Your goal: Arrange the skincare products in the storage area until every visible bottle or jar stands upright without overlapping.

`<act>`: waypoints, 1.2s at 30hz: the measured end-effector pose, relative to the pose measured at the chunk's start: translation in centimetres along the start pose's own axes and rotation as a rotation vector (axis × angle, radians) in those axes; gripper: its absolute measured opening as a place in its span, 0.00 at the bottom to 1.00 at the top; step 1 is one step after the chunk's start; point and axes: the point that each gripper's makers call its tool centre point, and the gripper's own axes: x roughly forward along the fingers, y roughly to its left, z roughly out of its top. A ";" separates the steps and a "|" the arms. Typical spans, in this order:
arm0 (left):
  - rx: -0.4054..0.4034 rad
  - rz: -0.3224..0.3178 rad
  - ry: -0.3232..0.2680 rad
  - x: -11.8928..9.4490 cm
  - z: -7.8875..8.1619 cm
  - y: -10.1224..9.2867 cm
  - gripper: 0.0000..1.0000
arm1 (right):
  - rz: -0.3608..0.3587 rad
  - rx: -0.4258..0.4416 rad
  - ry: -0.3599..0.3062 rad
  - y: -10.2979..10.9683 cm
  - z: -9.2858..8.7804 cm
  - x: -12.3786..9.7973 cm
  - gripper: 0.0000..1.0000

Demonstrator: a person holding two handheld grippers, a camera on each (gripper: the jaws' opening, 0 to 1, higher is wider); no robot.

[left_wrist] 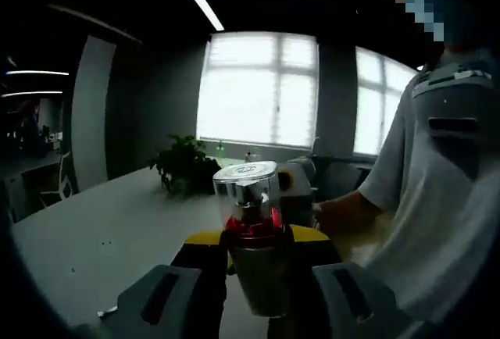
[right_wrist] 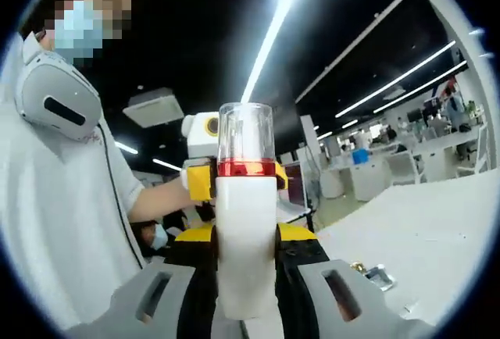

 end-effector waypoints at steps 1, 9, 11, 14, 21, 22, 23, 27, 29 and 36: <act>0.013 0.005 0.009 0.0 -0.2 0.0 0.26 | -0.006 -0.011 0.010 -0.1 -0.1 0.0 0.26; 0.044 0.018 0.073 0.4 -1.6 0.1 0.26 | -0.029 -0.090 0.114 -0.7 -1.6 -0.1 0.26; 0.054 0.019 0.098 0.4 -2.2 0.0 0.26 | -0.034 -0.114 0.154 -0.8 -2.3 -0.2 0.27; 0.064 0.025 0.132 0.5 -3.2 0.0 0.25 | -0.041 -0.141 0.206 -0.9 -3.3 -0.2 0.27; 0.079 0.026 0.194 0.7 -5.4 -0.2 0.25 | -0.050 -0.207 0.345 -1.2 -6.0 -0.4 0.27; 0.089 0.027 0.209 0.8 -5.8 -0.2 0.25 | -0.050 -0.215 0.359 -1.3 -6.3 -0.4 0.27; 0.093 0.027 0.217 0.8 -6.1 -0.2 0.25 | -0.049 -0.220 0.372 -1.3 -6.6 -0.4 0.27; 0.091 0.029 0.241 1.1 -7.1 -0.1 0.25 | -0.048 -0.217 0.400 -1.4 -7.7 -0.6 0.27; 0.087 0.031 0.253 1.0 -7.6 0.0 0.25 | -0.051 -0.217 0.417 -1.6 -8.3 -0.7 0.27; 0.092 0.037 0.300 1.7 -9.8 0.4 0.25 | -0.058 -0.211 0.481 -2.6 -10.7 -1.3 0.27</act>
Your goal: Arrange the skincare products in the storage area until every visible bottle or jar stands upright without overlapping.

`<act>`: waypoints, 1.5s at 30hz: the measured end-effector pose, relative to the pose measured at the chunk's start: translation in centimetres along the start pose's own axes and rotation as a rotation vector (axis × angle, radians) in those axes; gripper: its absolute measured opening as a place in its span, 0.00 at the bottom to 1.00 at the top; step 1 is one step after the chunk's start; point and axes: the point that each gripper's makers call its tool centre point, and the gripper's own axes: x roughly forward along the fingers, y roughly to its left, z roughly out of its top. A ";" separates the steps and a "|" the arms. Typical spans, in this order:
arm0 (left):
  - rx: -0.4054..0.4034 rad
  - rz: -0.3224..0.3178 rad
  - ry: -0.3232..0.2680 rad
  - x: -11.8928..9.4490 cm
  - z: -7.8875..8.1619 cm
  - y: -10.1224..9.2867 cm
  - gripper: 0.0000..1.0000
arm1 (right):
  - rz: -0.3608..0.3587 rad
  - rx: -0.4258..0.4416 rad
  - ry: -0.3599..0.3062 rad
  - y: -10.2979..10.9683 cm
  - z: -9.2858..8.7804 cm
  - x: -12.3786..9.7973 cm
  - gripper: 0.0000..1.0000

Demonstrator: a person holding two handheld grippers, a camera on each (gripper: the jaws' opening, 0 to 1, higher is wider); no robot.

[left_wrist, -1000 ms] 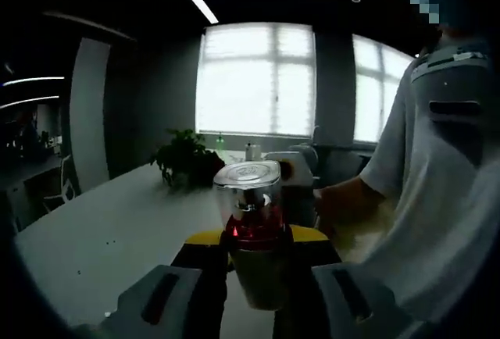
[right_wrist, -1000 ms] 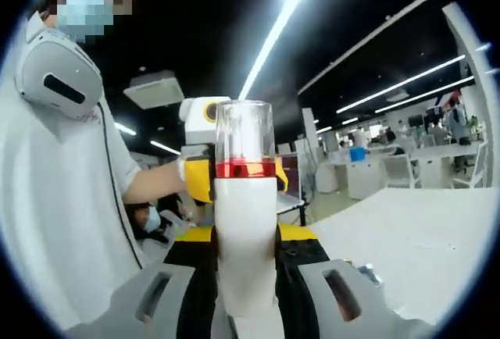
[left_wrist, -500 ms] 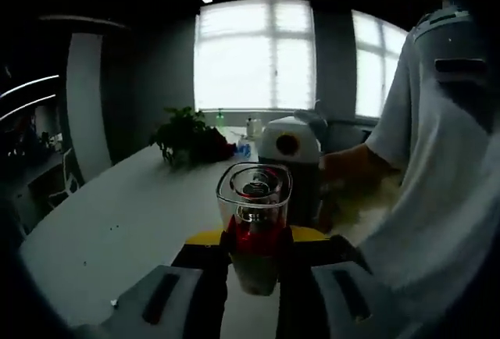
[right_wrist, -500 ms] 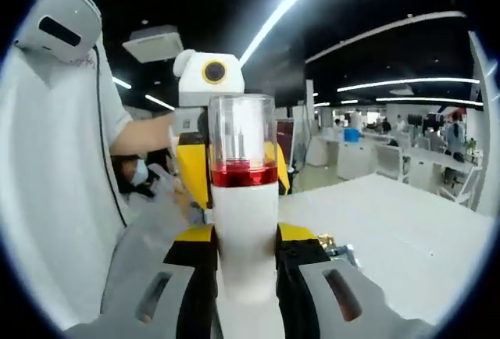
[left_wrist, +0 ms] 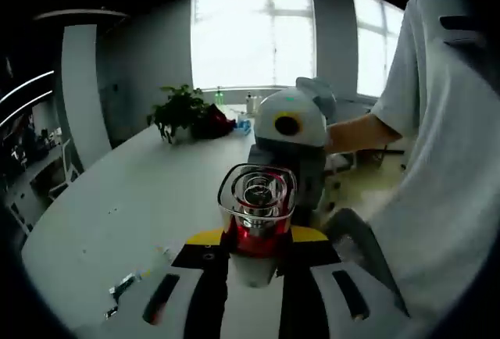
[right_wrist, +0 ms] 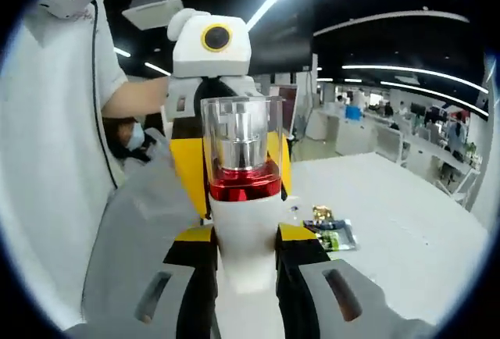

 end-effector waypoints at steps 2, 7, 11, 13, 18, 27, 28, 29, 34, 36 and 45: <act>-0.003 0.001 0.012 0.4 -0.5 0.1 0.25 | -0.002 0.001 0.018 -0.1 -0.7 0.2 0.27; -0.013 -0.005 0.034 1.3 -1.9 0.2 0.25 | -0.002 0.005 0.057 -0.2 -2.3 0.5 0.27; -0.014 -0.010 0.064 2.2 -3.1 0.1 0.25 | -0.002 0.011 0.083 -0.2 -3.5 1.0 0.27; -0.011 -0.010 0.080 2.5 -3.6 0.1 0.25 | -0.005 0.011 0.098 -0.2 -4.3 1.4 0.27; -0.024 -0.013 0.110 3.3 -5.2 0.2 0.25 | -0.007 0.022 0.127 -0.1 -5.9 2.1 0.27; -0.042 -0.022 0.148 4.5 -8.2 1.1 0.25 | -0.013 0.038 0.162 -0.4 -8.3 3.4 0.27; -0.043 -0.023 0.151 4.6 -8.4 1.2 0.25 | -0.015 0.039 0.165 -0.4 -8.5 3.5 0.27; -0.044 -0.024 0.154 4.7 -8.7 1.3 0.25 | -0.020 0.039 0.169 -0.5 -8.9 3.7 0.27; -0.054 -0.031 0.171 5.4 -10.1 1.6 0.25 | -0.029 0.040 0.186 -0.6 -10.2 4.2 0.27; -0.053 -0.036 0.180 5.6 -10.6 1.5 0.25 | -0.030 0.037 0.196 -0.6 -10.8 4.3 0.27; -0.061 -0.045 0.205 6.4 -12.6 1.6 0.25 | -0.032 0.032 0.237 -0.7 -12.9 5.0 0.27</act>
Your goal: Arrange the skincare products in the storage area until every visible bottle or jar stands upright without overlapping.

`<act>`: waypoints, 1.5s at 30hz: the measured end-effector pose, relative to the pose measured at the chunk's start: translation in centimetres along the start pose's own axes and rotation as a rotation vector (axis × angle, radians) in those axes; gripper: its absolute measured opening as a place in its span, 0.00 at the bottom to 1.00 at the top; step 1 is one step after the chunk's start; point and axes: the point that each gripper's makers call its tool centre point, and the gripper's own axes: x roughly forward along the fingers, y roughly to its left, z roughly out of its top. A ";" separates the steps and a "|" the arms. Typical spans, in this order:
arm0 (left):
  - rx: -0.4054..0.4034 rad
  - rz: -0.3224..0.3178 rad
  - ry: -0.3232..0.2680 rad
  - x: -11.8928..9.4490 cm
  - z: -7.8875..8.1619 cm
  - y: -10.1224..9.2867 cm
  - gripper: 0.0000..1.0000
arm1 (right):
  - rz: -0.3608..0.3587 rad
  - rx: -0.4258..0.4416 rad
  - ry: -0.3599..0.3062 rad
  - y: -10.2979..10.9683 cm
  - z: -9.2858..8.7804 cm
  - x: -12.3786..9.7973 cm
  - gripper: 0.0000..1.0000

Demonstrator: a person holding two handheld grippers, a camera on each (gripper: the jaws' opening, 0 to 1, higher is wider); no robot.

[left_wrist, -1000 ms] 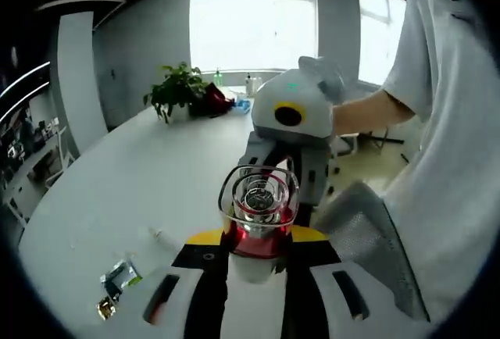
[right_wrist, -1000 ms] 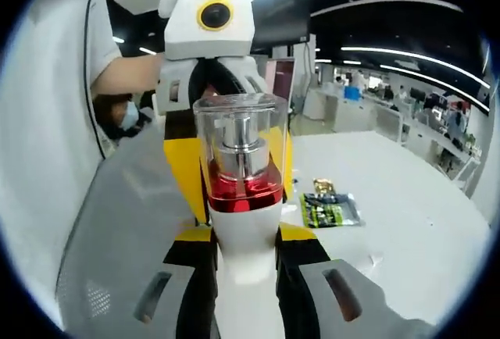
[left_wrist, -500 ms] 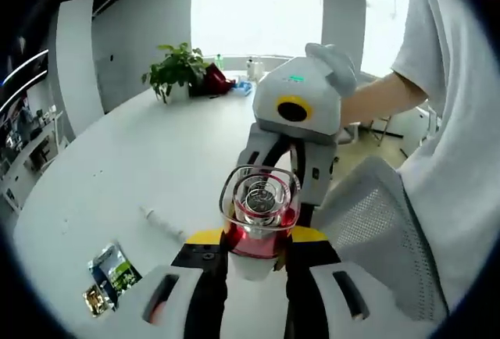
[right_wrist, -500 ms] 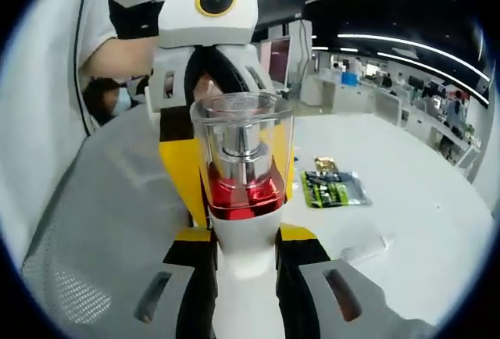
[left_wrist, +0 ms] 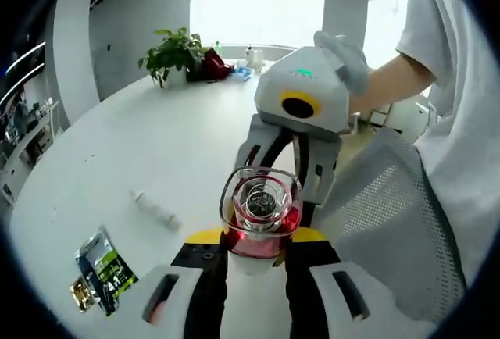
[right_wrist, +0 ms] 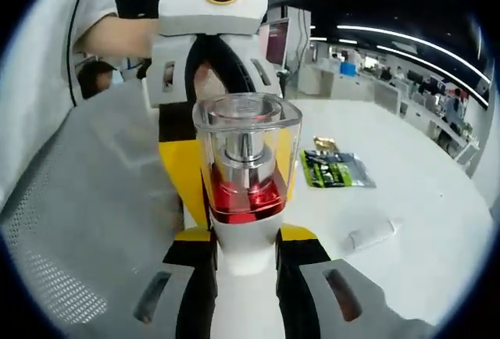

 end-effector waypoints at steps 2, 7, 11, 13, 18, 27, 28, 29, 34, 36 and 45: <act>-0.004 -0.001 0.002 0.1 -0.2 0.1 0.25 | 0.000 0.000 0.003 -0.1 -0.3 0.2 0.27; 0.006 0.004 0.013 0.5 -0.6 0.2 0.25 | -0.002 -0.005 0.010 -0.2 -0.6 0.5 0.27; 0.023 0.017 0.011 0.7 -0.7 0.5 0.25 | -0.013 -0.011 0.013 -0.6 -0.9 0.7 0.27; 0.019 0.017 0.009 0.8 -0.7 0.6 0.25 | -0.014 -0.007 0.011 -0.7 -1.0 0.7 0.27; 0.021 0.014 0.013 1.2 -0.9 0.7 0.25 | -0.017 -0.017 0.025 -0.9 -1.4 0.9 0.27; 0.014 0.012 -0.014 1.4 -0.7 1.0 0.25 | -0.027 -0.006 0.021 -1.4 -1.4 0.8 0.27; 0.013 0.012 -0.018 1.4 -0.7 1.1 0.25 | -0.028 -0.007 0.023 -1.4 -1.4 0.8 0.27; 0.009 0.012 -0.021 1.5 -0.6 1.2 0.25 | -0.030 -0.006 0.024 -1.6 -1.5 0.8 0.27; -0.010 0.006 -0.026 1.6 -0.6 1.6 0.25 | -0.020 0.004 0.022 -1.9 -1.5 0.9 0.27; -0.011 0.007 -0.033 1.7 -0.5 1.8 0.25 | -0.021 0.003 0.023 -2.1 -1.6 0.8 0.27; 0.006 -0.002 -0.055 2.4 0.3 3.7 0.26 | -0.024 0.001 0.025 -4.0 -1.8 0.8 0.27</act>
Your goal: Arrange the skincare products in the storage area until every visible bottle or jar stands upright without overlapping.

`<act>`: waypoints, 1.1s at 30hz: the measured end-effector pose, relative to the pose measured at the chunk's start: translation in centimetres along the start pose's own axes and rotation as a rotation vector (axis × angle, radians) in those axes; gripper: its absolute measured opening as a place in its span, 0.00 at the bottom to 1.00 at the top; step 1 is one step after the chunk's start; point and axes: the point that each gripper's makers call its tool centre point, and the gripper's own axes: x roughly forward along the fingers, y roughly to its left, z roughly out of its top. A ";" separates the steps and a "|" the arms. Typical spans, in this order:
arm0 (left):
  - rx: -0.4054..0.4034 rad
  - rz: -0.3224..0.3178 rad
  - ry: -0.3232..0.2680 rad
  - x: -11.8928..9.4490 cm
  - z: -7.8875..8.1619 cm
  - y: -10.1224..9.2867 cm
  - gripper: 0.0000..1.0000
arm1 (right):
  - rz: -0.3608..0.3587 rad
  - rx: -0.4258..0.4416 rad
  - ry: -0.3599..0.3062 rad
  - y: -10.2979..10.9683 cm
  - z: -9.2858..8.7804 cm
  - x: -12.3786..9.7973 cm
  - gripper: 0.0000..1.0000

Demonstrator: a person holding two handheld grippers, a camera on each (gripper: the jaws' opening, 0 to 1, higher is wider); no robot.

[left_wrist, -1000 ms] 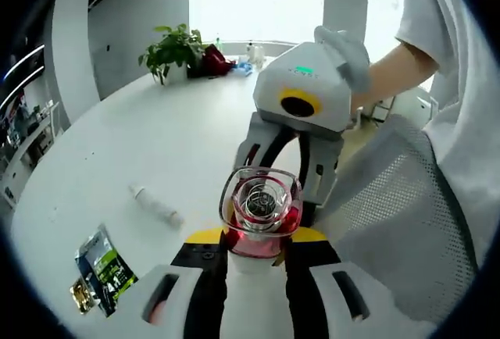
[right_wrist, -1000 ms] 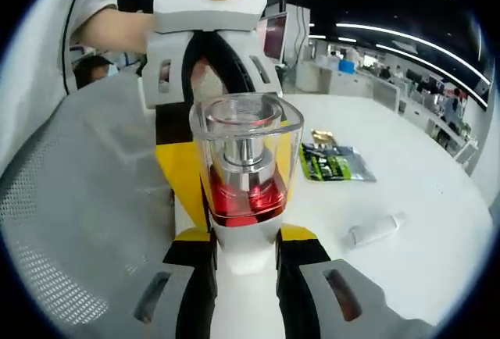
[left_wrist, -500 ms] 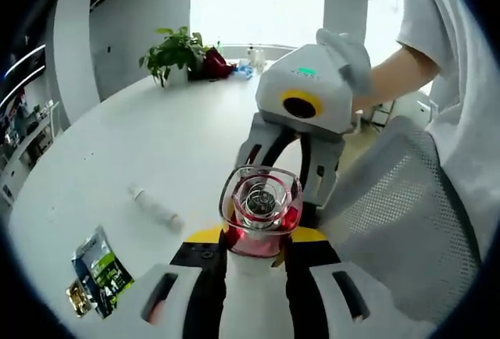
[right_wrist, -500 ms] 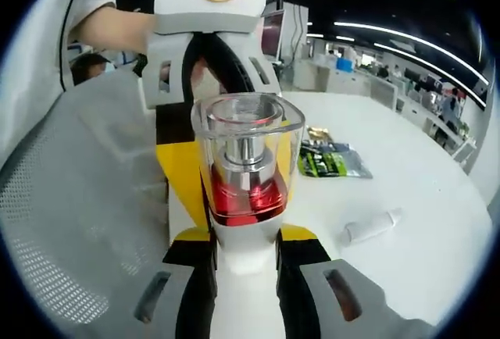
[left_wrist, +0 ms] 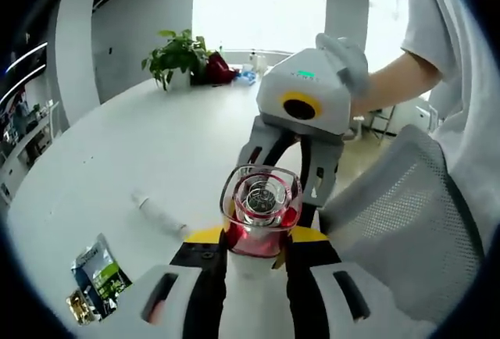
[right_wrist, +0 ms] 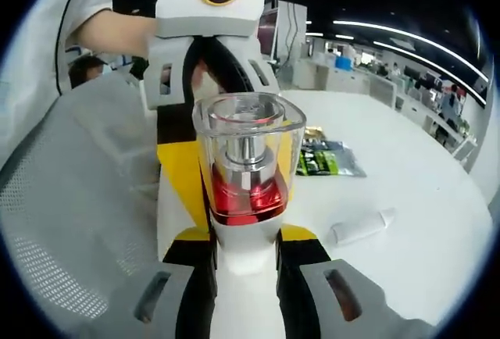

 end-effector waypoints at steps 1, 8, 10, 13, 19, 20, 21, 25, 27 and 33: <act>0.001 -0.002 -0.001 0.1 0.1 0.3 0.26 | -0.001 -0.002 0.001 -0.2 0.0 0.0 0.27; 0.006 -0.011 -0.005 0.7 0.7 2.0 0.26 | 0.001 -0.007 0.001 -2.3 -0.1 0.1 0.27; 0.005 -0.015 -0.005 0.8 0.9 2.4 0.26 | 0.001 -0.008 0.002 -2.7 0.0 0.2 0.28; 0.004 -0.017 -0.007 1.0 1.1 2.9 0.26 | 0.002 -0.009 0.002 -3.5 -0.1 0.2 0.28; -0.010 -0.020 -0.017 1.5 1.4 4.3 0.27 | -0.001 -0.007 0.004 -4.8 -0.1 0.3 0.28; -0.009 -0.019 -0.018 1.5 1.5 4.5 0.27 | -0.001 -0.007 0.004 -4.9 -0.1 0.3 0.28; -0.008 -0.019 -0.019 1.6 1.5 4.6 0.27 | 0.000 -0.007 0.006 -5.1 -0.1 0.3 0.28; -0.006 -0.019 -0.022 1.8 1.7 5.4 0.27 | 0.006 -0.014 0.010 -5.8 -0.1 0.4 0.28; -0.004 -0.019 -0.024 1.9 1.7 5.6 0.27 | 0.007 -0.014 0.010 -6.1 -0.1 0.5 0.28; 0.005 -0.020 -0.020 2.0 1.8 6.2 0.27 | 0.005 -0.015 0.007 -6.6 0.1 0.6 0.28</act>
